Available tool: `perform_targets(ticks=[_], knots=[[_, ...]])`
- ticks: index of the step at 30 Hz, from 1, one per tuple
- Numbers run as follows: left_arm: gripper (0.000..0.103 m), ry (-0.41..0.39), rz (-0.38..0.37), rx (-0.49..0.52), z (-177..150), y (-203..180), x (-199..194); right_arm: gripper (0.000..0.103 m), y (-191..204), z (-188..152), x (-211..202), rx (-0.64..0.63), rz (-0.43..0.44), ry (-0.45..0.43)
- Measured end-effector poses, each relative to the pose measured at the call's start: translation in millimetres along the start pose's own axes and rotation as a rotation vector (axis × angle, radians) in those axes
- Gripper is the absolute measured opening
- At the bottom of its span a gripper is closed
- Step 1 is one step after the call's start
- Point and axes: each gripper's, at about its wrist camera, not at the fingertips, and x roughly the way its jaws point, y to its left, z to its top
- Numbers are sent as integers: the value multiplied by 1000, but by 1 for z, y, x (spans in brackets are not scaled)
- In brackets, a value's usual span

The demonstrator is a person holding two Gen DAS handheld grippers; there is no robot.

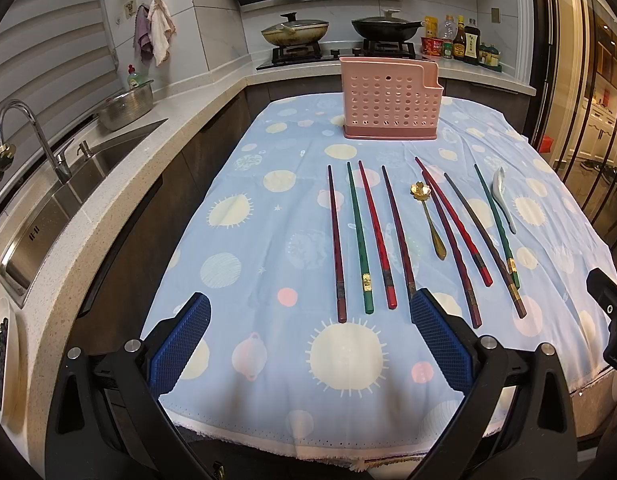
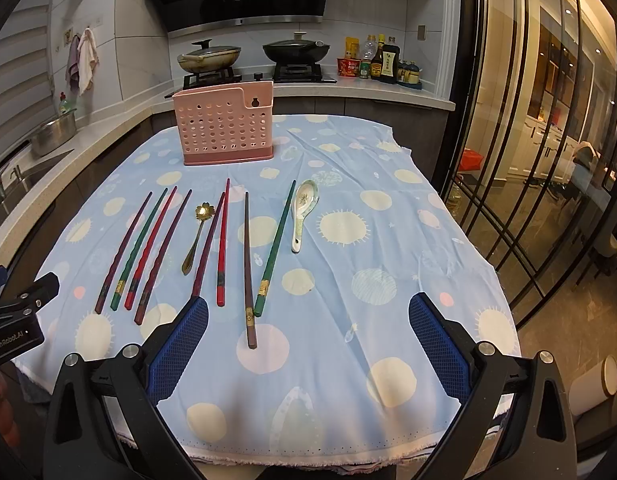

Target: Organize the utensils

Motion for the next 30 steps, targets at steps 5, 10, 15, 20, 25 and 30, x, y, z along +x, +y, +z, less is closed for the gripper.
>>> perform_targets(ticks=[5,10,15,20,25,30], knots=[[96,2,0,1,1,0,1,96,0,0,0,0,-1,2],[96,5,1,1,1,0,2,96,2,1,2,0,1,8],[96,11,2,-2,1,2,5,96,1,0,4,5,2,13],[96,1,2,1,1,1,6,96,-1,-1,5,7,3,14],[96,13,-13,-2,0,0,8,96,-1,-1,5,9,2,13],[96,-1,-40,-8,0,1,9,96,-2,-2,7,15,1,17]])
